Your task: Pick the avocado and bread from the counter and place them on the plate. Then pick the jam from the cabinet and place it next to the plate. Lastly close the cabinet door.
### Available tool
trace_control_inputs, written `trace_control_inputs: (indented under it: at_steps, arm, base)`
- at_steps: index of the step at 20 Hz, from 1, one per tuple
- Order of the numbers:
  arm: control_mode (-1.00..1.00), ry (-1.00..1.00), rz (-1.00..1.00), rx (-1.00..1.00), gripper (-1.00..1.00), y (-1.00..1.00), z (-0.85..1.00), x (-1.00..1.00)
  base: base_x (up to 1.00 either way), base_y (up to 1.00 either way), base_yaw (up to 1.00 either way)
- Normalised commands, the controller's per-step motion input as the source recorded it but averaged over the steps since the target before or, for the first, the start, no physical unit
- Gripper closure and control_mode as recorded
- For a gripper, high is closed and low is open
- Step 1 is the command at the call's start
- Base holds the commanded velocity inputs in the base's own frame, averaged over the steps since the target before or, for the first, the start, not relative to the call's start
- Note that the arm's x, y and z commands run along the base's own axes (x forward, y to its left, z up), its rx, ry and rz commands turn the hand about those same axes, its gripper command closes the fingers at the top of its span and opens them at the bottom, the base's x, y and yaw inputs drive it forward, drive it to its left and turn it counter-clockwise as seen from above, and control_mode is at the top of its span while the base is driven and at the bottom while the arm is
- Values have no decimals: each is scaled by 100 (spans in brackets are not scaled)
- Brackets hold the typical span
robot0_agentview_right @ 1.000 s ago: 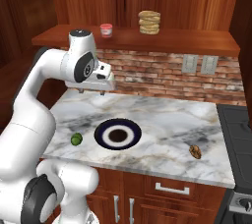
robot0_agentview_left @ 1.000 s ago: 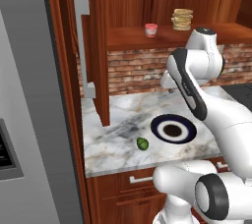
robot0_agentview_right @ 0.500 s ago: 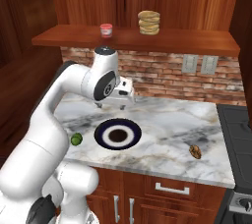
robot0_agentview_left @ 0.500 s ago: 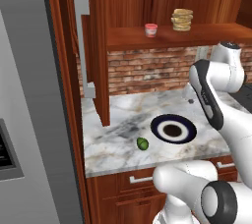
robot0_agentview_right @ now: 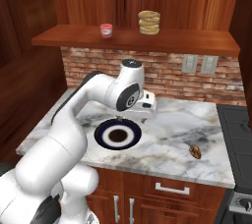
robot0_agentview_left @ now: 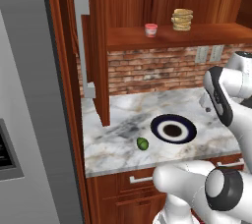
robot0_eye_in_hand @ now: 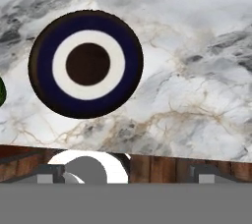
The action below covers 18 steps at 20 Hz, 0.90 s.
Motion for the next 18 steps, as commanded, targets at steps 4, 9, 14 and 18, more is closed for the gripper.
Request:
trace_control_inputs:
  at_steps: [4, 9, 14, 18]
  arm:
    - [-100, 12, 0, 0, -100, -60, -20, 0]
    - [-100, 11, -3, 0, -100, -62, -18, 0]
    - [-100, 8, -7, 0, -100, -49, -17, 1]
    - [-100, 3, -6, 0, -100, -44, -18, 0]
  base:
    - [0, 0, 0]
    - [0, 0, 0]
    - [0, 0, 0]
    - [0, 0, 0]
